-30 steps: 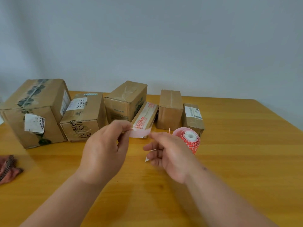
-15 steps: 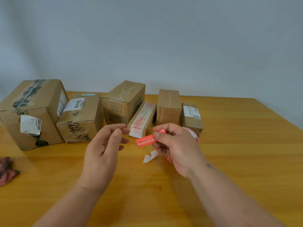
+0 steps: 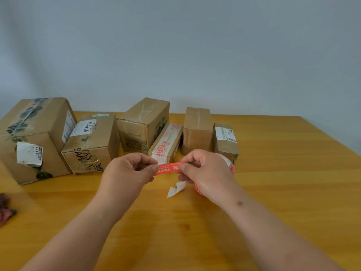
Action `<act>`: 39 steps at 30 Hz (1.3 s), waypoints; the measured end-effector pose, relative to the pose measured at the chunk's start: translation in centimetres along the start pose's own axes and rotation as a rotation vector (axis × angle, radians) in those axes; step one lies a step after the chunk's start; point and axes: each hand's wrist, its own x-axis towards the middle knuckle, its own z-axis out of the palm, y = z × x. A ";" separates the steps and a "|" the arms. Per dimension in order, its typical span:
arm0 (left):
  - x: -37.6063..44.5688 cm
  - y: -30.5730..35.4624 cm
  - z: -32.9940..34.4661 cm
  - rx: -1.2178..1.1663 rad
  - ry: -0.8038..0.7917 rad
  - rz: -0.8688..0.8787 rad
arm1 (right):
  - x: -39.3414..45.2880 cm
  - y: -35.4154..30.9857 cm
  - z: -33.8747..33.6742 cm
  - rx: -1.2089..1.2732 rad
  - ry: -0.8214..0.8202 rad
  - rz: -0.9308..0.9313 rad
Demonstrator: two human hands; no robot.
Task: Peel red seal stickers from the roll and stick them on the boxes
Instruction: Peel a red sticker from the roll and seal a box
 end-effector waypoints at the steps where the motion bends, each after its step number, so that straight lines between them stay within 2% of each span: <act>1: 0.1 0.1 -0.1 -0.018 0.005 0.003 | 0.0 -0.1 -0.2 -0.009 0.006 -0.012; 5: 0.6 0.2 -0.2 -0.117 0.020 -0.022 | -0.1 -0.9 -1.6 0.076 0.054 -0.094; 9: 1.2 -0.1 0.2 -0.172 0.037 -0.072 | 1.1 -0.6 -3.5 0.139 0.261 -0.105; 13: 1.2 0.0 1.2 -0.159 0.006 -0.090 | 3.4 2.0 -5.1 -0.032 0.418 -0.025; 16: 1.3 -0.1 1.8 -0.158 -0.011 -0.096 | 5.7 5.8 -5.7 -0.213 0.419 0.139; 20: 1.4 -0.1 2.3 -0.156 -0.023 -0.102 | 7.9 8.8 -6.5 -0.283 0.369 0.356; 29: 1.3 -0.4 2.5 -0.144 -0.033 -0.103 | 9.8 9.2 -6.2 -0.331 0.201 0.478; 33: 1.1 -0.5 2.4 -0.148 -0.039 -0.098 | 9.8 9.0 -6.4 -0.203 0.273 0.495; 36: 1.0 -0.6 2.1 -0.152 -0.029 -0.097 | 9.2 8.3 -7.1 0.010 0.460 0.479; 39: 1.0 -0.5 2.2 -0.174 -0.020 -0.113 | 8.1 7.4 -7.7 0.155 0.595 0.358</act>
